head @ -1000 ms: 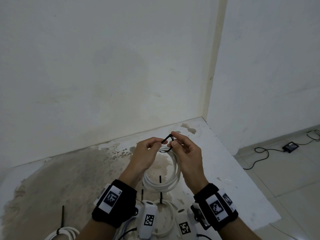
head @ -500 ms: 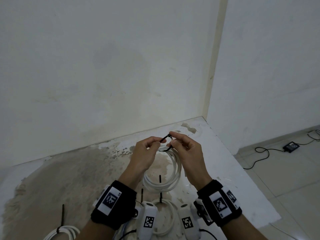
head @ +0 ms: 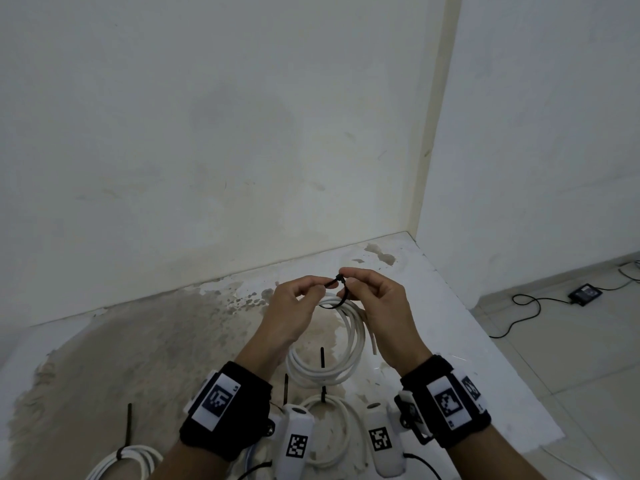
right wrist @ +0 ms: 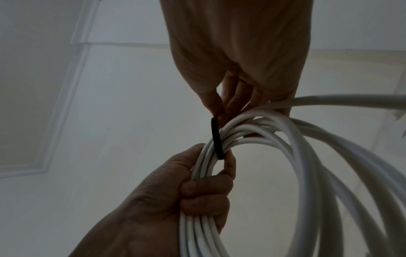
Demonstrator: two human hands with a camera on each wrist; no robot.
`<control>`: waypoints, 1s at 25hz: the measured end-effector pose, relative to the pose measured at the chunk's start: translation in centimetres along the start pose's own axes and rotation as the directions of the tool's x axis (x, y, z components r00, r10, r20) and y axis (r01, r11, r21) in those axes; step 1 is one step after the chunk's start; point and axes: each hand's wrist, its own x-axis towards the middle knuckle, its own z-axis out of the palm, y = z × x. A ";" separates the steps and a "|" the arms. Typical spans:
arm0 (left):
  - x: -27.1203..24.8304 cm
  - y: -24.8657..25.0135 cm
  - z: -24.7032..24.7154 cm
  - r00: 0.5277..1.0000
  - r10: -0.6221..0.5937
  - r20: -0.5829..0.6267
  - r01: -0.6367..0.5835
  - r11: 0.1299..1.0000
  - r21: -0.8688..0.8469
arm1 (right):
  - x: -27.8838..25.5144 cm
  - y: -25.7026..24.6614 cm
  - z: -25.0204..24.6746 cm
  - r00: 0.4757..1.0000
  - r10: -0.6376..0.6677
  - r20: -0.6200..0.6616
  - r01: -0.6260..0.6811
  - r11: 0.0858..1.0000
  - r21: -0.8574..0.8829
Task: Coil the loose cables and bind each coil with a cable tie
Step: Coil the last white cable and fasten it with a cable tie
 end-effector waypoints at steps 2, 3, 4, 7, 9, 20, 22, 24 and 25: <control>0.2 -0.5 -0.1 1.000 0.003 0.004 -0.003 1.000 0.003 | 0.0 0.1 0.1 1.000 0.007 0.005 -0.007 1.000 -0.028; 0.2 -0.7 -0.1 1.000 -0.001 0.010 0.001 1.000 0.007 | 0.1 0.1 0.1 1.000 0.016 0.012 -0.016 0.999 -0.043; 0.3 -0.9 -0.1 1.000 -0.006 0.018 0.006 1.000 0.005 | 0.2 0.1 0.1 0.999 0.028 0.021 -0.026 0.997 -0.074; 0.4 -1.4 0.0 1.000 -0.009 0.024 0.010 1.000 -0.014 | 0.7 0.3 0.0 0.999 0.028 0.024 -0.023 0.982 -0.187; 0.4 -1.4 -0.1 1.000 0.000 0.019 0.000 1.000 -0.022 | 0.9 0.5 0.0 0.999 -0.044 -0.018 0.038 0.970 -0.241; 0.3 -1.5 -0.1 0.993 -0.056 0.103 0.068 0.992 -0.109 | 2.0 -1.7 -1.3 0.880 -0.306 0.364 0.462 0.371 -0.805; 0.1 -1.3 0.1 0.995 -0.053 0.087 0.064 0.990 -0.122 | 2.2 -2.3 -1.0 0.868 -0.271 0.415 0.485 0.295 -0.823; 0.2 -1.3 0.3 0.997 -0.062 0.054 0.069 0.989 -0.132 | 2.4 -2.8 -0.7 0.874 -0.230 0.429 0.486 0.375 -0.789; 0.3 -1.3 0.3 0.997 -0.067 0.043 0.072 0.987 -0.141 | 2.4 -2.8 -0.6 0.882 -0.219 0.418 0.471 0.433 -0.768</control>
